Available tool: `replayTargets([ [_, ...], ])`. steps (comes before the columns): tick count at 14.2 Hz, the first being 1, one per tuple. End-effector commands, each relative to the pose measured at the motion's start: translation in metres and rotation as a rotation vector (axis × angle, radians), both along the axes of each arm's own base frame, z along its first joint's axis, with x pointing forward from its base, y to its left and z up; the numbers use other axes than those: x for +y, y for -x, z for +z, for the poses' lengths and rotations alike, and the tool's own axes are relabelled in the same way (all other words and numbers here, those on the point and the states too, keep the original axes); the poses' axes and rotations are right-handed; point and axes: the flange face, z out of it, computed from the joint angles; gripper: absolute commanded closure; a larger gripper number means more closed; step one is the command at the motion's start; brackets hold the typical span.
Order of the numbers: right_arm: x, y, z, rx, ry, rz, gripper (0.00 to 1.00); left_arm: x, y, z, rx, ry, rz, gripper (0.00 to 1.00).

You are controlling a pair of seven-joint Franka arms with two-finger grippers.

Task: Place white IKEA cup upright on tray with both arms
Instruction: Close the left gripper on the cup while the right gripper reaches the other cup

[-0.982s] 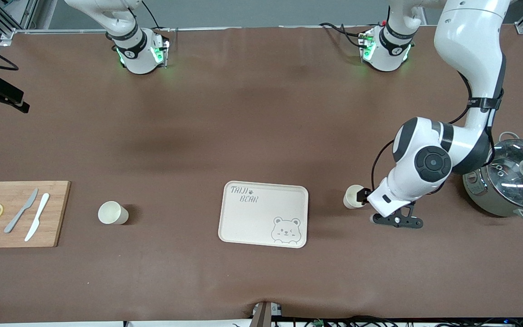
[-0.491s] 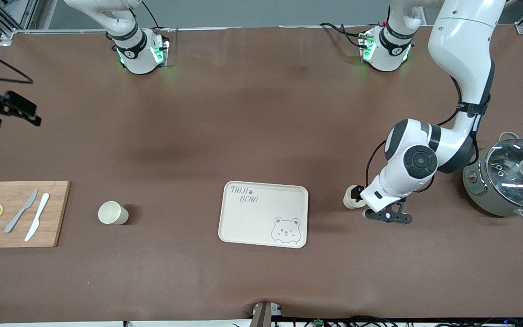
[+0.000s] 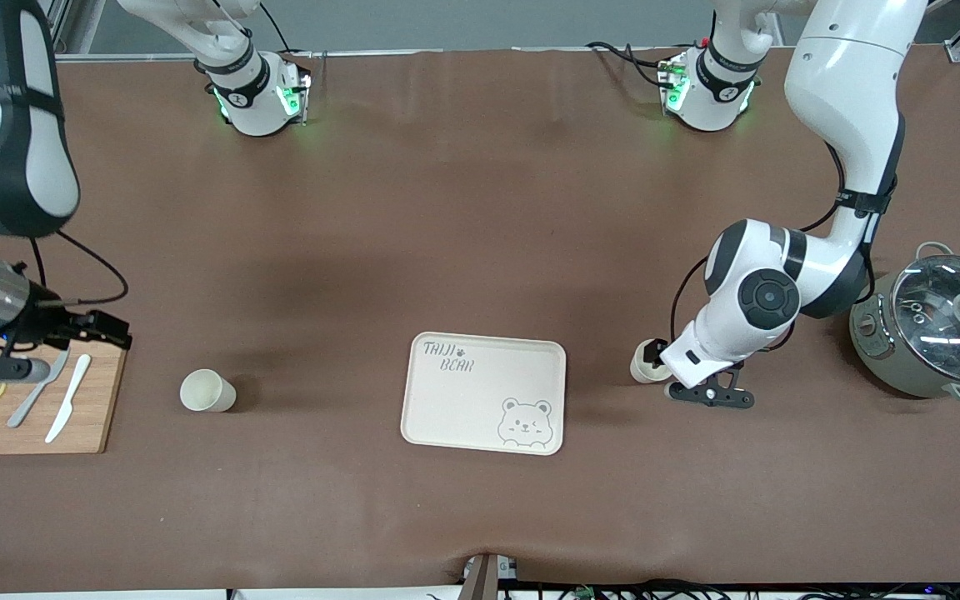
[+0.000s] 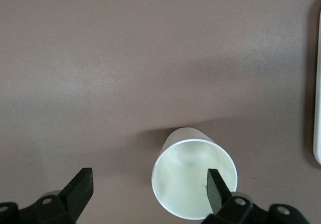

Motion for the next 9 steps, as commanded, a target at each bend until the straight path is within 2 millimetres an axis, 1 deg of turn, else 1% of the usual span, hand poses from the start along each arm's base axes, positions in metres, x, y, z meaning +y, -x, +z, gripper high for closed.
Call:
replayTargets([
  [1,-0.015,-0.016,-0.038,0.002,-0.004,0.003,0.00,0.002,0.003,-0.007,-0.001,-0.004,0.012,0.00],
  [3,-0.013,-0.023,-0.071,0.008,-0.005,0.006,0.00,0.002,0.003,-0.012,0.000,-0.002,0.013,0.00],
  [5,-0.007,-0.027,-0.096,0.019,-0.005,0.010,0.00,0.001,0.003,-0.018,-0.007,0.003,0.011,0.00],
  [7,-0.006,-0.032,-0.116,0.007,-0.003,0.012,0.00,0.001,0.004,-0.021,-0.009,0.005,0.010,0.00],
  [8,-0.005,-0.034,-0.132,0.012,-0.002,0.020,0.00,0.002,0.004,-0.023,-0.006,0.004,0.012,0.00],
  [9,-0.003,-0.036,-0.143,0.006,-0.001,0.023,0.00,0.003,0.004,-0.029,0.003,0.003,0.013,0.00],
])
